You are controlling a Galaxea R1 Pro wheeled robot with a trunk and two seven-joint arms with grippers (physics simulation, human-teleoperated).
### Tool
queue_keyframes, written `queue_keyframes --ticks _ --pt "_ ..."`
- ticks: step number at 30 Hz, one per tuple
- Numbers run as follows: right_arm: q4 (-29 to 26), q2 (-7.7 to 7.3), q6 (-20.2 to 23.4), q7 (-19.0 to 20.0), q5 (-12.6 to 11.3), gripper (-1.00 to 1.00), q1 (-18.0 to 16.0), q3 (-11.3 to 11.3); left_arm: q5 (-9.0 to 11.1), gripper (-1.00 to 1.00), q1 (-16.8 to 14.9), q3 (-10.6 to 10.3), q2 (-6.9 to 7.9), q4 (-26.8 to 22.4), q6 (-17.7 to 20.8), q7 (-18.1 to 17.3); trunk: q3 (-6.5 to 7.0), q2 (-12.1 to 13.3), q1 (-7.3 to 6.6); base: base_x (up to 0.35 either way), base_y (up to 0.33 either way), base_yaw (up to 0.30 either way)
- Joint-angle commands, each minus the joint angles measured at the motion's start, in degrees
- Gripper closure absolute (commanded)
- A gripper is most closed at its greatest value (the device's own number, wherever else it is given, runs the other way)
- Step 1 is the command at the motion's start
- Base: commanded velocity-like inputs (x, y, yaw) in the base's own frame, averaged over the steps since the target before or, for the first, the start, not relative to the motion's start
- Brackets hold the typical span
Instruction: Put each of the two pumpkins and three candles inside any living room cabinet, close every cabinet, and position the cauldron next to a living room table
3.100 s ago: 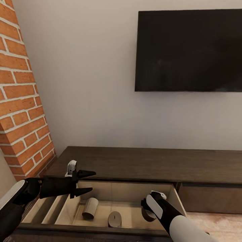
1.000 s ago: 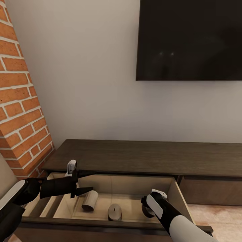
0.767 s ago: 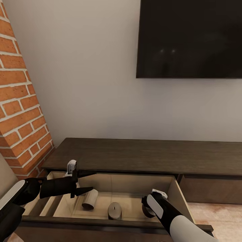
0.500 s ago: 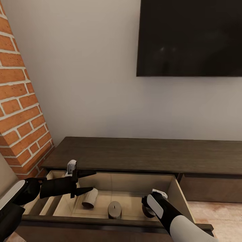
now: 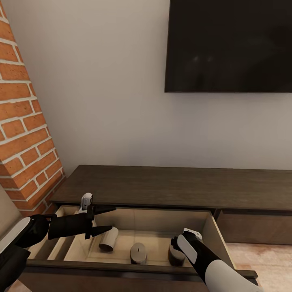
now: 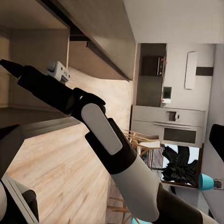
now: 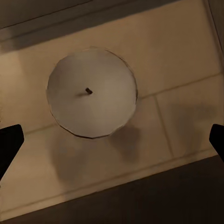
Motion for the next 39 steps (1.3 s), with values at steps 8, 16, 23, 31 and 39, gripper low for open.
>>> queue_keyframes --ticks 8,16,23,31,39 --pt "-0.09 -0.12 0.23 -0.43 -0.48 -1.00 -0.04 0.39 0.60 -1.00 -0.02 -0.04 0.02 -0.02 -0.04 0.53 1.05 0.04 -0.14 0.000 0.000 0.000" --pt "-0.37 -0.26 0.66 -0.34 -0.60 -1.00 -0.04 0.39 0.55 -1.00 -0.03 -0.45 0.06 -0.02 -0.04 0.61 2.82 0.15 -0.35 0.000 0.000 0.000" --pt "-1.02 -0.15 3.87 -0.35 -0.81 -1.00 -0.04 0.39 -0.75 -1.00 -0.13 -1.22 0.10 0.01 -0.14 1.27 4.37 0.24 -0.53 0.000 0.000 0.000" --pt "-6.05 0.01 11.09 -0.42 -0.86 -1.00 -0.04 0.34 -11.15 -1.00 -0.20 -1.35 0.08 0.34 -0.27 1.58 5.89 2.68 -1.90 0.000 0.000 0.000" --pt "-7.25 0.09 14.67 -0.39 -0.96 -1.00 -0.04 0.31 -17.08 -1.00 -0.31 -1.21 -0.23 0.76 -0.51 8.85 7.33 5.88 -3.65 0.000 0.000 0.000"
